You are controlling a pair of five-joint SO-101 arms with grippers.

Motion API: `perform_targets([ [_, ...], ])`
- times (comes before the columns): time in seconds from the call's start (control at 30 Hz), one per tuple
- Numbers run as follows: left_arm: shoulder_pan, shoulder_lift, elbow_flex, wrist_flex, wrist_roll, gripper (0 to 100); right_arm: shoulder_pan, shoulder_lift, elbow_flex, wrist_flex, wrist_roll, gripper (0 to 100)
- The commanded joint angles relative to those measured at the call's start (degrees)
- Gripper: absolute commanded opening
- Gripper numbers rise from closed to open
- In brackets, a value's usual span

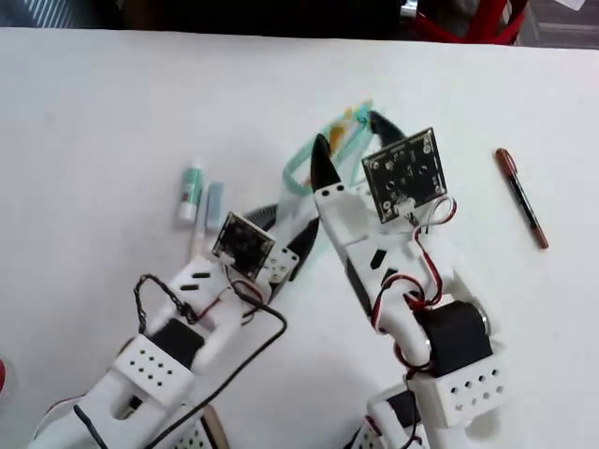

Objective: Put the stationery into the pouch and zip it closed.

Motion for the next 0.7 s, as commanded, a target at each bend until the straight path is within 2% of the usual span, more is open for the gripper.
perform_targets([
  [0.0, 0.3, -0.3, -0.4, -1.3, 0.1, 15, -0.5, -0.6, -1.5, 0.5, 0.5, 24.8],
  [0.23, 0.3, -0.3, -0.4, -1.3, -0.2, 15, 1.1, -0.2, -8.8, 3.2, 0.6, 21.4],
  [0.37, 0.3, -0.3, -0.4, -1.1, -0.2, 15, 13.7, 3.8, -15.1, 3.8, 0.6, 21.4],
  [0.53, 0.3, -0.3, -0.4, -1.1, -0.2, 14, 27.7, 20.3, -23.8, 8.8, 1.4, 21.4],
  [0.67, 0.3, -0.3, -0.4, -1.1, -0.2, 14, 35.7, 35.0, -33.8, 14.5, 11.3, 21.2],
])
